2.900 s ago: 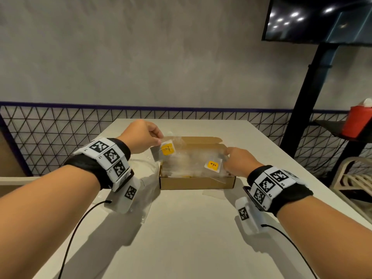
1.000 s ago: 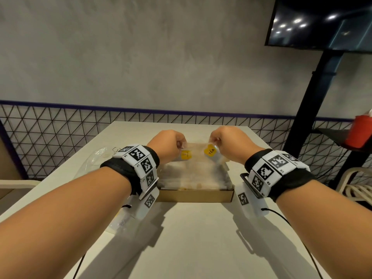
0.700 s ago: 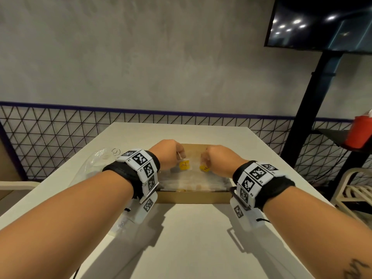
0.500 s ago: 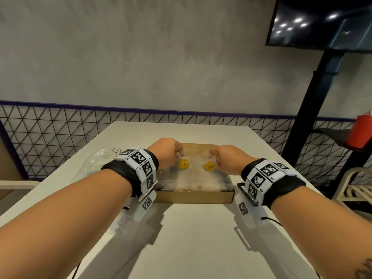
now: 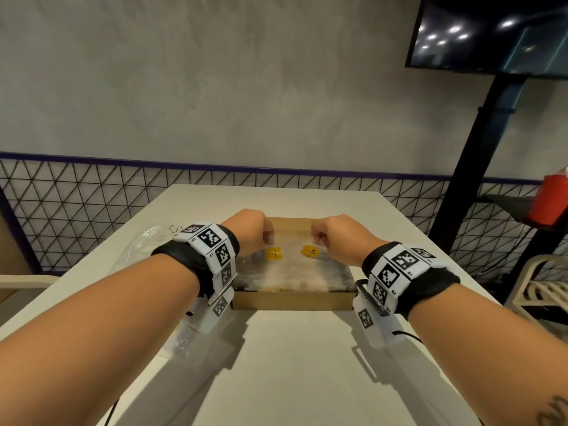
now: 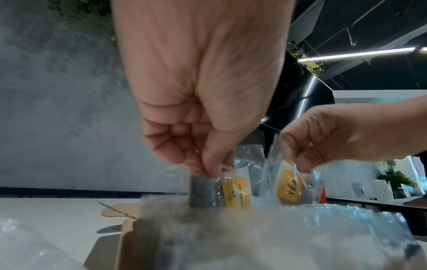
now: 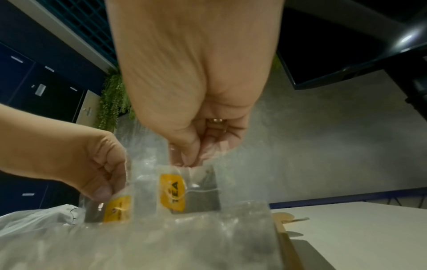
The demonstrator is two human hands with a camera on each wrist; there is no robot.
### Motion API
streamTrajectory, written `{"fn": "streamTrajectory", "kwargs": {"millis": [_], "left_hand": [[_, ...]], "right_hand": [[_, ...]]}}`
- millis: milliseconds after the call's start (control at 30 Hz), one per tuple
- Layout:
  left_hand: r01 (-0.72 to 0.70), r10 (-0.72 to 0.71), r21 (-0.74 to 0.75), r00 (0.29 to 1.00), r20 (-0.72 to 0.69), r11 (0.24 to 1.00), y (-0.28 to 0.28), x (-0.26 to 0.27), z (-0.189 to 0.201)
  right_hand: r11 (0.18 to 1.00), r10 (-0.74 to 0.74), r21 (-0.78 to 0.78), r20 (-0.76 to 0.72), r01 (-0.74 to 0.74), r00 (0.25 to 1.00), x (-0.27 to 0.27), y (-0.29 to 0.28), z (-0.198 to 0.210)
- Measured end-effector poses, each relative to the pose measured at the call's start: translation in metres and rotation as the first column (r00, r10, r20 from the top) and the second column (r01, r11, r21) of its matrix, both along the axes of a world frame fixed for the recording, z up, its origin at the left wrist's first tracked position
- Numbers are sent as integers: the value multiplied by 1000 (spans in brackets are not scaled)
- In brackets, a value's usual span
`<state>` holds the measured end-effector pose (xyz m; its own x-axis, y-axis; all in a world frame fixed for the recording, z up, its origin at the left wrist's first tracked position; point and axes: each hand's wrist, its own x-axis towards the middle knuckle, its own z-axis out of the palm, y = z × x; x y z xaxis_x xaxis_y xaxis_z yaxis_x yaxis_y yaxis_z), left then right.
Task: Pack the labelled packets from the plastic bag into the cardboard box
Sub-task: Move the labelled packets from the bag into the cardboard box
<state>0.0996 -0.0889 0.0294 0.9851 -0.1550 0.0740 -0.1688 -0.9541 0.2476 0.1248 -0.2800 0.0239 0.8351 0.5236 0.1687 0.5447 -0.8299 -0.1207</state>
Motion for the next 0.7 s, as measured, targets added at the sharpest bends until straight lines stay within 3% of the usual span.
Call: {"fn": "streamTrajectory", "kwargs": {"millis": [200, 300, 500, 700], "left_hand": [[15, -8, 69, 995, -100, 998, 4, 2, -8], [27, -24, 56, 998, -63, 998, -1, 3, -12], [-14, 17, -53, 998, 54, 999, 1, 7, -11], [-71, 73, -42, 997, 37, 997, 8, 6, -15]], "right_hand": [[999, -10, -35, -51, 8, 999, 0, -2, -5], [1000, 21, -6, -57, -21, 998, 1, 1, -8], [956, -48, 291, 42, 34, 998, 4, -2, 1], [949, 44, 314, -161, 9, 986, 3, -3, 3]]}}
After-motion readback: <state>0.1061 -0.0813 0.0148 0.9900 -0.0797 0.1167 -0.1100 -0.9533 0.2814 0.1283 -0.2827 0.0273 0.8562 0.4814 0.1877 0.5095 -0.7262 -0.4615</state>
